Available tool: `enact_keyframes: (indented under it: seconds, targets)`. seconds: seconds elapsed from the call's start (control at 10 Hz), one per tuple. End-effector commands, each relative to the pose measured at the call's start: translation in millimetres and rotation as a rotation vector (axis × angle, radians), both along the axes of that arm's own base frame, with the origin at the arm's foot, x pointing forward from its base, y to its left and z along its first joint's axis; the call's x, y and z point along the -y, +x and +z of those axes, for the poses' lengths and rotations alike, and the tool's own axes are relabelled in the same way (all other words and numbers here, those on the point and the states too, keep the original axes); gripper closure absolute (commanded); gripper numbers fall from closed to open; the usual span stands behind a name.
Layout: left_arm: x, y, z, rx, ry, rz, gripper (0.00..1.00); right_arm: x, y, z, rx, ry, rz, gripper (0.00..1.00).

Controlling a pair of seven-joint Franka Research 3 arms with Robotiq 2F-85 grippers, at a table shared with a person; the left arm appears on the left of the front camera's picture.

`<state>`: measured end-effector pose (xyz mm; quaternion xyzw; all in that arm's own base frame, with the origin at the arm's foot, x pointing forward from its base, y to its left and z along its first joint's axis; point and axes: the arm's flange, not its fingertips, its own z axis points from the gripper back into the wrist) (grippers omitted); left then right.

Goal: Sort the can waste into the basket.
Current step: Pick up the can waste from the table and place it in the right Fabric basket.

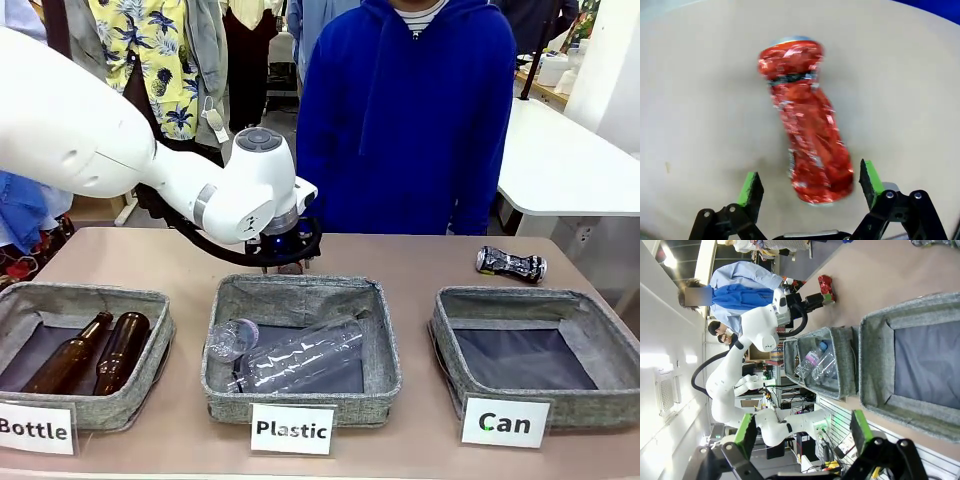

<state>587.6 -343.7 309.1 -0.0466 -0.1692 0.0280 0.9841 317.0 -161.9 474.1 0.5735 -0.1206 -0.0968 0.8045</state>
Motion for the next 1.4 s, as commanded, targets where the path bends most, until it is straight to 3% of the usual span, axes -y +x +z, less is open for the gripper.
enact_keyframes:
  seconds: [0.0, 0.8, 1.1, 1.2, 1.3]
  targets:
    - [1, 14, 0, -0.015, 0.021, 0.033, 0.00, 1, 0, 1, 0.025, -0.003, 0.011, 0.00]
    - [7, 27, -15, -0.023, 0.025, 0.064, 0.00, 1, 0, 1, 0.025, -0.003, 0.011, 0.00]
    - [5, 29, -15, 0.000, 0.049, 0.098, 0.88, 1, 0, 1, 0.025, -0.003, 0.011, 0.00]
    - [5, 29, -15, 0.002, 0.048, 0.094, 1.00, 1, 0, 1, 0.025, -0.003, 0.011, 0.00]
    - [4, 29, -15, 0.006, 0.048, 0.096, 1.00, 1, 0, 1, 0.025, -0.003, 0.011, 0.00]
